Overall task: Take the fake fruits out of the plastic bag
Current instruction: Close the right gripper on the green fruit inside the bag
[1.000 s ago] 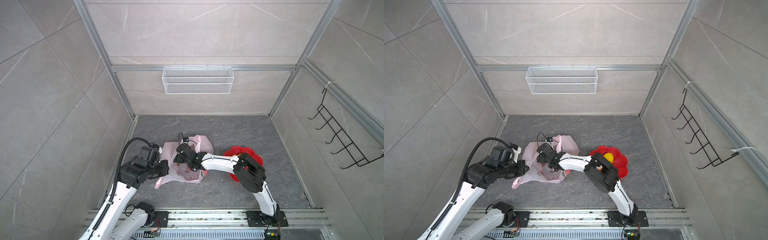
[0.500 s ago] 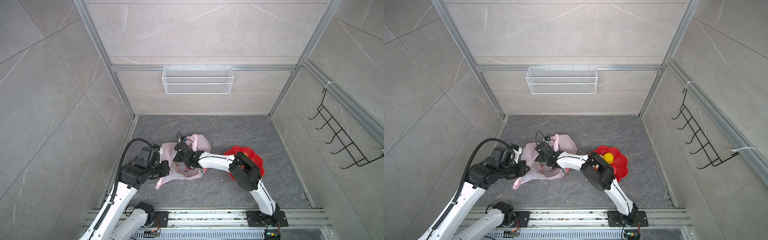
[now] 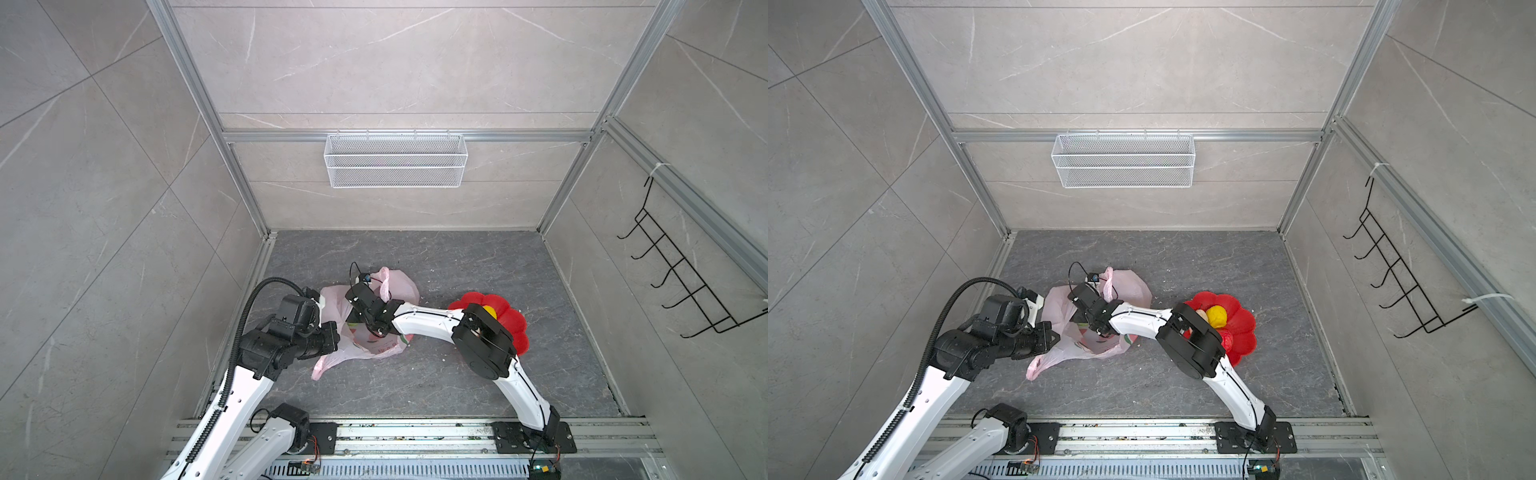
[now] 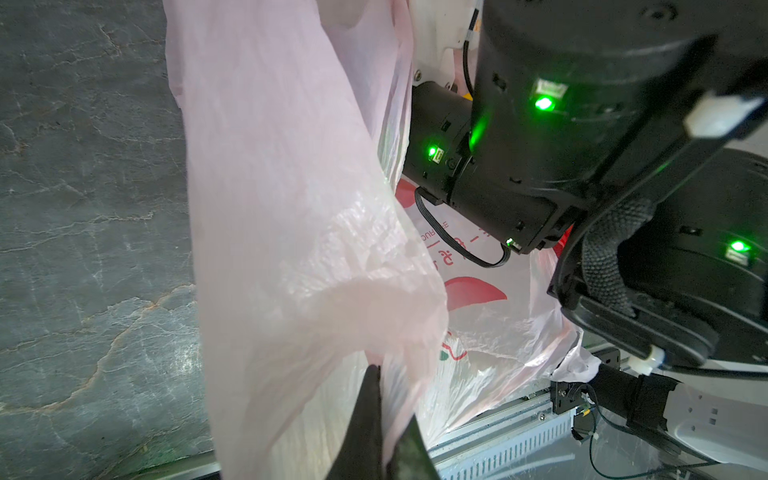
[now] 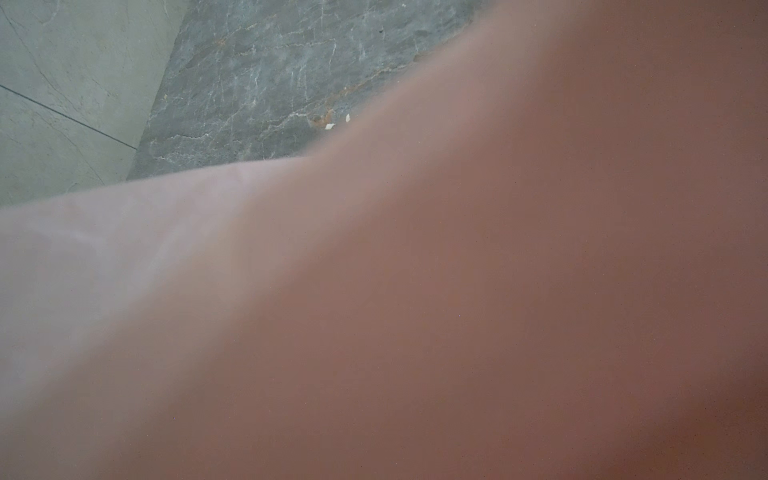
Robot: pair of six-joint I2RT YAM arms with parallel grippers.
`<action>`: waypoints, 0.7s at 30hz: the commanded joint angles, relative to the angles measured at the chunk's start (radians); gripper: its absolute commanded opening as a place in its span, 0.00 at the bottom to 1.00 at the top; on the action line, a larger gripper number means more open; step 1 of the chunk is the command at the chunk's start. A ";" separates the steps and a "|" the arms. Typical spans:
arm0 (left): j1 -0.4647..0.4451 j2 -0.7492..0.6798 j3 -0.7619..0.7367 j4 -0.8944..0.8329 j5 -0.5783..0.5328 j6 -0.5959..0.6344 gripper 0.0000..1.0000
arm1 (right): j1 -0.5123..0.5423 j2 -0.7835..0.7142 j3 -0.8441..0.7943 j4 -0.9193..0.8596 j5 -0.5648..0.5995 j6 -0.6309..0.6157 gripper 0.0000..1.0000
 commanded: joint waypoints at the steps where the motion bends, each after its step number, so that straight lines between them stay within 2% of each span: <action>1: -0.003 -0.018 -0.010 0.013 -0.012 0.016 0.00 | -0.008 0.014 0.013 -0.027 -0.001 0.004 0.68; 12: -0.003 -0.009 -0.029 0.063 -0.041 -0.007 0.00 | -0.012 -0.069 -0.028 -0.042 -0.023 -0.055 0.44; 21: -0.003 -0.019 -0.043 0.074 -0.049 -0.019 0.00 | -0.013 -0.107 -0.056 -0.064 -0.032 -0.093 0.34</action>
